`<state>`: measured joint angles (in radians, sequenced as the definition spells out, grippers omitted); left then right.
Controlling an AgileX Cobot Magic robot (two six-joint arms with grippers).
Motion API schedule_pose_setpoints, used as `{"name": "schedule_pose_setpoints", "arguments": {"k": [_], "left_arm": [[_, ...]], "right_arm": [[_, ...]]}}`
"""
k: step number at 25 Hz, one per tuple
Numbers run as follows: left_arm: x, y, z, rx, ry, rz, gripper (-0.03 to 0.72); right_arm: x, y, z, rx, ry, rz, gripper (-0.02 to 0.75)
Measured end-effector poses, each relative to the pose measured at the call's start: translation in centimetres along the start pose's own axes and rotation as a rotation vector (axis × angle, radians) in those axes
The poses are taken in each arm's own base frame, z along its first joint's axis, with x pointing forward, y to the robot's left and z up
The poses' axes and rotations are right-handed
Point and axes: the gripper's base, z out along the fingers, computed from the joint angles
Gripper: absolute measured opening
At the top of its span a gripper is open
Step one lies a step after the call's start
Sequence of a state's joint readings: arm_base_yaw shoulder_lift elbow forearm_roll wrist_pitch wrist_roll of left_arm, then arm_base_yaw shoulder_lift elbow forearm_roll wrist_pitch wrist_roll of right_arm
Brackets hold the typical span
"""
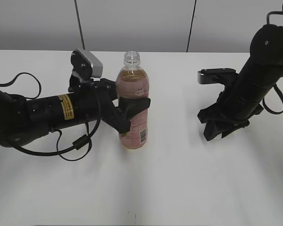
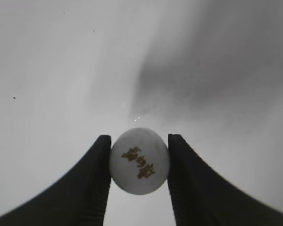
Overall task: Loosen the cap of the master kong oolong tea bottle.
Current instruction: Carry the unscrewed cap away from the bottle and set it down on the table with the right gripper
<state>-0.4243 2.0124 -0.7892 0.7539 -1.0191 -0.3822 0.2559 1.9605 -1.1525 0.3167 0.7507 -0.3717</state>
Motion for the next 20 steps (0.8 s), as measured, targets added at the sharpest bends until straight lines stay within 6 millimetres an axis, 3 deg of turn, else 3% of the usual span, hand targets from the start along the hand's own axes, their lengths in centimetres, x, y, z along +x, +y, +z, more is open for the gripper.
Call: {"name": "schedule_pose_setpoints", "arguments": {"k": [3, 11, 20], "left_arm": [[0.06, -0.06, -0.06, 0.001, -0.001, -0.002, 0.412], [0.51, -0.33, -0.61, -0.017, -0.019, -0.04, 0.419], [0.16, -0.69, -0.83, 0.01, -0.08, -0.046, 0.482]], "right_arm": [[0.05, -0.11, 0.5, -0.001, 0.012, 0.003, 0.303], [-0.12, -0.16, 0.5, 0.004, -0.007, 0.017, 0.481], [0.01, -0.08, 0.5, -0.004, 0.008, 0.035, 0.502]]}}
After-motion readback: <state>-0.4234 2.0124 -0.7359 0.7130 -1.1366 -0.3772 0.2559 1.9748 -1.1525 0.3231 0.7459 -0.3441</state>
